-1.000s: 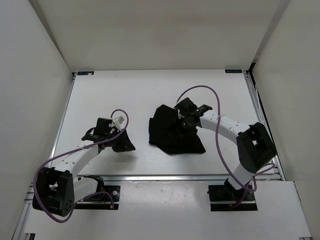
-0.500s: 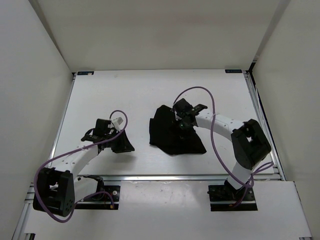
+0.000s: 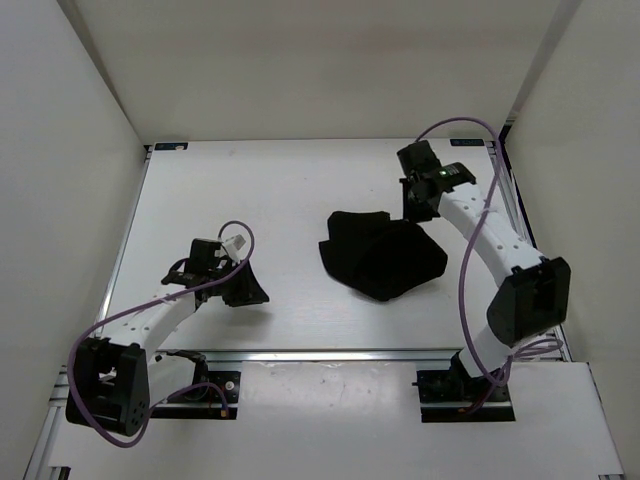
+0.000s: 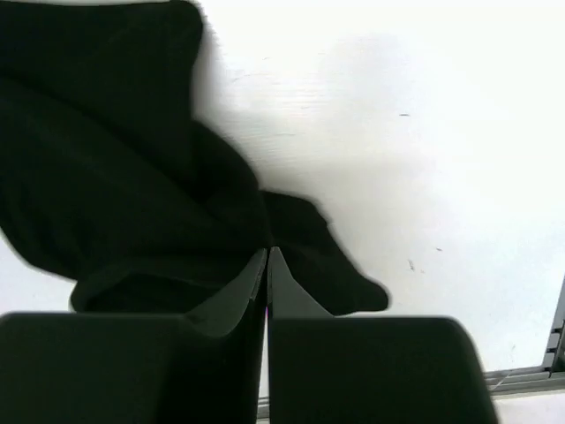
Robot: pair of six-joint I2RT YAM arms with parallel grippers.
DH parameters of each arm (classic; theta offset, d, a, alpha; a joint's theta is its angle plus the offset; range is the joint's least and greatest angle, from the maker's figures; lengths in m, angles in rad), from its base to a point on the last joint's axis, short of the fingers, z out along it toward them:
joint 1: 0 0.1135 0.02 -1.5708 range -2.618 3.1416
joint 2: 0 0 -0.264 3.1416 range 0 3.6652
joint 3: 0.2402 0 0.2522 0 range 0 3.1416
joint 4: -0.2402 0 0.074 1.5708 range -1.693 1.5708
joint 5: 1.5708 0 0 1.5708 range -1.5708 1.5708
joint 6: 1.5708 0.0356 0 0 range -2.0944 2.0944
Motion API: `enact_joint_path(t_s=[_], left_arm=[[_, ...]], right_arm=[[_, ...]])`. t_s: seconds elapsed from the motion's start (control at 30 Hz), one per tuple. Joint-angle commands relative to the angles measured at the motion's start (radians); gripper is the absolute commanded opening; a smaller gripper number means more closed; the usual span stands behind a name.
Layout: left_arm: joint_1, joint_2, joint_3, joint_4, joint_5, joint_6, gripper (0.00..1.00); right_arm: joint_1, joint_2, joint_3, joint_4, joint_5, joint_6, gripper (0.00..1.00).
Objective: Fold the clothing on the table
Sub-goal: Flatten the skirt out
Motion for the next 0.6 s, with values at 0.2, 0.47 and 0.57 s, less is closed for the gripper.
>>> enact_joint_path(t_s=[0.2,0.47,0.57], left_arm=[[0.019,-0.028,-0.006,0.037,0.031,0.004,0.38],[0.006,0.005,0.014,0.023,0.022,0.02,0.37],[0.004,0.015,0.005,0.032,0.028,0.007,0.36]], right_arm=[[0.263,0.491,0.585,-0.114,-0.203,-0.132,0.0],[0.185,-0.054,0.323,0.568,-0.58,-0.064,0.0],[0.081,-0.255,0.019,0.791,-0.553,0.082,0.0]])
